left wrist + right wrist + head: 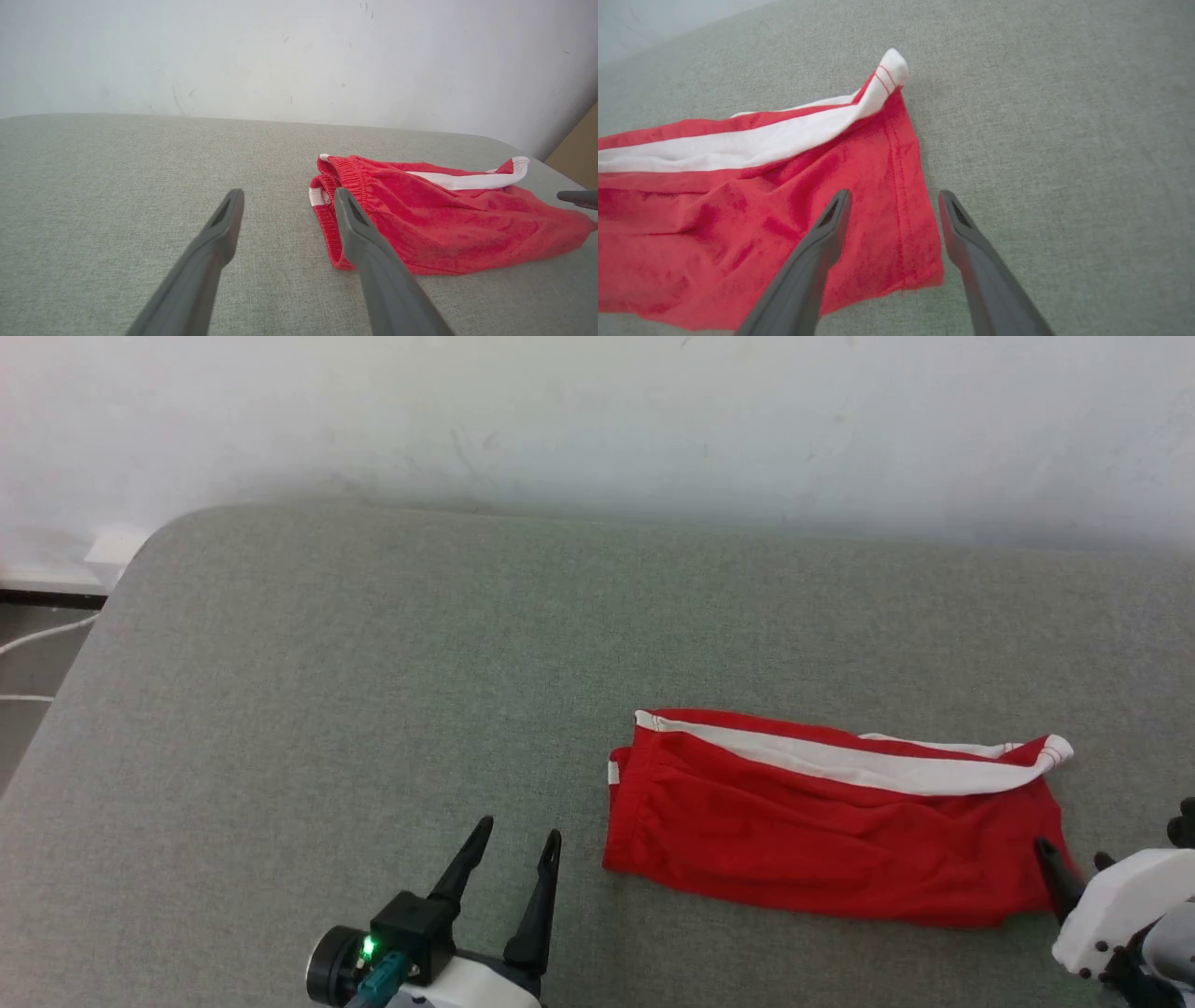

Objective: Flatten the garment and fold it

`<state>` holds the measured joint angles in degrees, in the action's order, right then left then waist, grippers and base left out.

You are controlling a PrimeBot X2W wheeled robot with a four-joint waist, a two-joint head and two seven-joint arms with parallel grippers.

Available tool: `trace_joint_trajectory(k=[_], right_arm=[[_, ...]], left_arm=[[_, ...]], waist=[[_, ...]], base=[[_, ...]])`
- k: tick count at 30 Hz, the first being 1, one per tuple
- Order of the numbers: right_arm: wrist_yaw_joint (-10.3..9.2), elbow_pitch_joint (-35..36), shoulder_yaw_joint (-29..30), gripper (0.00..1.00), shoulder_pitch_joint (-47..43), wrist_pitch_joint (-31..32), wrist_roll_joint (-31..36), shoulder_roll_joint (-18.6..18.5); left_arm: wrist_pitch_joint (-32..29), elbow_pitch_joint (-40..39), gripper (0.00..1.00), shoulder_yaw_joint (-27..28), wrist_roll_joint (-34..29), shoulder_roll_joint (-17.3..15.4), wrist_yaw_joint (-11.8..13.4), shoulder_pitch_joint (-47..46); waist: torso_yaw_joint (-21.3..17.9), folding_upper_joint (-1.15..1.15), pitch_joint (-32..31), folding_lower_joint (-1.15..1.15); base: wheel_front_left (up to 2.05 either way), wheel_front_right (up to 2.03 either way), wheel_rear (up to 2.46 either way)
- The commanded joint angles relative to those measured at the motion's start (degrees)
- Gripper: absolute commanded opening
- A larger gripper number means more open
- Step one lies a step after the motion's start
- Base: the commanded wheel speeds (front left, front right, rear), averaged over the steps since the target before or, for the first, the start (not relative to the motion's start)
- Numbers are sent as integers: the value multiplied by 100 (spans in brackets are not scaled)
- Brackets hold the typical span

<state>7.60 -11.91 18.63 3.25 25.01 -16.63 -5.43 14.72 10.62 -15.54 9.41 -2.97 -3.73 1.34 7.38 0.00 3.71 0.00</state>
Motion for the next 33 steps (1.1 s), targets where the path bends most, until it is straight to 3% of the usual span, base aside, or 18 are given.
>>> trace_joint_trajectory(k=[1,9,17,19,26,33], right_arm=[[-11,-38,23,100,78,170,55,-82],[-11,-782,-191,100,602,1286,-302,-369],[-11,-1165,-1115,100,552,1927,-1013,-549],[-11,-1187,-1213,0,505,1860,-1120,-592],[-11,-1195,-1167,0,503,946,-1052,-858],[-11,-1175,-476,0,397,227,-627,-1135]], left_arm=[[28,-16,100,13,-54,9,8,-99],[28,67,100,-15,-120,9,-43,-190],[28,130,100,-6,-134,9,-42,-244],[28,138,100,-3,-133,9,-39,-227],[28,180,100,-1,-107,9,-14,-148],[28,176,100,11,-92,9,-3,-83]], waist=[[26,0,63,0],[165,0,218,0],[332,0,252,0],[347,0,237,0],[299,0,49,0],[214,0,-146,0]], base=[[0,0,0],[0,0,0],[0,0,0],[0,0,0],[0,0,0],[0,0,0]])
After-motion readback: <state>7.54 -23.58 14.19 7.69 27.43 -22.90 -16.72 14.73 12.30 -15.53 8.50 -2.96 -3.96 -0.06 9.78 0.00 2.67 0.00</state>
